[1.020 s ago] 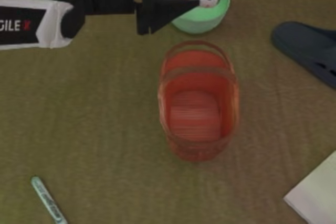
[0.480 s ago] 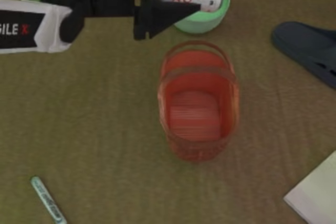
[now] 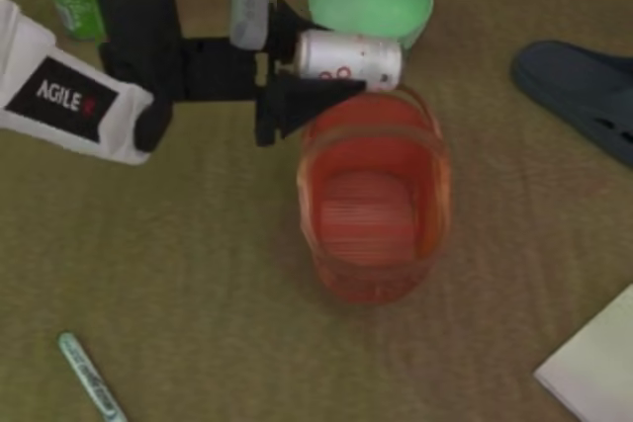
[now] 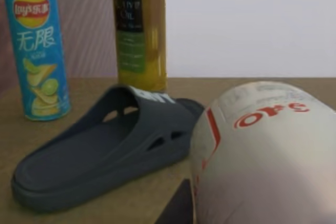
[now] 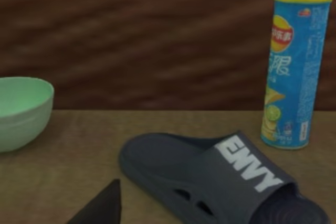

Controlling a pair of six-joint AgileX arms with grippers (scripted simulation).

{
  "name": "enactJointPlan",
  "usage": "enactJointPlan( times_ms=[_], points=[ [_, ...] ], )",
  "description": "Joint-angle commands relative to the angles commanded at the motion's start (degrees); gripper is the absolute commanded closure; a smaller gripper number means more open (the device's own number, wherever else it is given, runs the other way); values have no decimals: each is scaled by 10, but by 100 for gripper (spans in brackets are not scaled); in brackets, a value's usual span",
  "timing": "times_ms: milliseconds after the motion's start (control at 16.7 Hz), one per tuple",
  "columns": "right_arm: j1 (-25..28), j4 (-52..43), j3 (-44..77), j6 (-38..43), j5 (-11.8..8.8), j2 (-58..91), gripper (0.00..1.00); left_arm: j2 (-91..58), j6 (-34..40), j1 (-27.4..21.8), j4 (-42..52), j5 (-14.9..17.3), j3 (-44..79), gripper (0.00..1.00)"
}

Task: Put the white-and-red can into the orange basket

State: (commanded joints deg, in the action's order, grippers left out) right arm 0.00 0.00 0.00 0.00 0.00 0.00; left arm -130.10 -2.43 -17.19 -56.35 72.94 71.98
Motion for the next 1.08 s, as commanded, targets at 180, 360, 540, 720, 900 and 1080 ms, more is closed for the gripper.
enactJointPlan(
  times_ms=[180, 360, 540, 720, 900, 1080],
  points=[
    [0, 0, 0, 0, 0, 0, 0, -15, 1, 1, -18, 0, -8, 100],
    [0, 0, 0, 0, 0, 0, 0, -15, 1, 1, -18, 0, -8, 100],
    [0, 0, 0, 0, 0, 0, 0, -15, 1, 1, -18, 0, -8, 77],
    [0, 0, 0, 0, 0, 0, 0, -15, 1, 1, -18, 0, -8, 55],
    [0, 0, 0, 0, 0, 0, 0, -15, 1, 1, -18, 0, -8, 32],
    [0, 0, 0, 0, 0, 0, 0, -15, 1, 1, -18, 0, -8, 10]
  ],
)
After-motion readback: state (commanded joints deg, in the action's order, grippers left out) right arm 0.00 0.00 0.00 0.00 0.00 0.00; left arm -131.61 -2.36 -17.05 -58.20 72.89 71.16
